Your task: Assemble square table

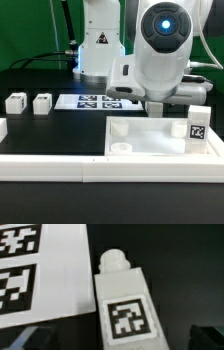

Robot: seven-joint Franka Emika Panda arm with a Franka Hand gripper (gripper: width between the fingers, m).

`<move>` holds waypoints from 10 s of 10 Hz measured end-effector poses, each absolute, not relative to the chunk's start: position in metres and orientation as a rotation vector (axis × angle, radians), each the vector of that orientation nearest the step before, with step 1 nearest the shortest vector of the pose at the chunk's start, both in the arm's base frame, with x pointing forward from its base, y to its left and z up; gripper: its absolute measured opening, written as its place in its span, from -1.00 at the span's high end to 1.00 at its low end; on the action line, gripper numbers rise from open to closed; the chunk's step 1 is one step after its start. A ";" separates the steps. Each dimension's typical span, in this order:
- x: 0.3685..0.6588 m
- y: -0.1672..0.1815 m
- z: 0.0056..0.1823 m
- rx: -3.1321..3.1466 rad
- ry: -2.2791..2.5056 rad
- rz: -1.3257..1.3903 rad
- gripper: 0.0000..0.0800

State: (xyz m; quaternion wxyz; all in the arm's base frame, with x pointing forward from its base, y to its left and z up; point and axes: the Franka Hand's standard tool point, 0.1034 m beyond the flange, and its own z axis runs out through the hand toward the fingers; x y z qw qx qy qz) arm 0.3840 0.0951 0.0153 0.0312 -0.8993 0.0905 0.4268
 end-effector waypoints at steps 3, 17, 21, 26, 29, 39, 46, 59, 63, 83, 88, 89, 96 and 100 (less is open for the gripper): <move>0.378 0.096 0.010 -2.733 0.321 1.375 -0.62; 0.380 0.091 0.010 -2.732 0.332 1.370 0.27; 0.435 0.034 0.105 -2.782 0.242 1.238 0.27; 0.447 0.031 0.112 -2.912 0.264 0.849 0.27; 0.489 0.030 0.146 -3.007 0.222 0.515 0.27; 0.564 -0.001 0.160 -3.064 0.206 -0.579 0.27; 0.608 -0.011 0.158 -3.042 0.176 -1.005 0.27; 0.608 0.003 0.090 -3.095 0.103 -0.948 0.27; 0.606 0.005 0.088 -3.094 0.095 -0.961 0.27; 0.602 0.004 0.091 -3.117 0.116 -0.736 -0.62; 0.607 0.010 0.110 -3.075 0.143 -0.084 -0.62; 0.609 0.014 0.109 -3.067 0.145 0.000 -0.62; 0.612 0.013 0.087 -3.082 0.188 -0.012 -0.62; 0.611 0.010 0.086 -3.049 0.491 -0.003 0.25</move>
Offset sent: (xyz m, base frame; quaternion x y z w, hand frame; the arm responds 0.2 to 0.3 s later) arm 0.0000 0.0000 0.0000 0.0000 0.0000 0.0000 1.0000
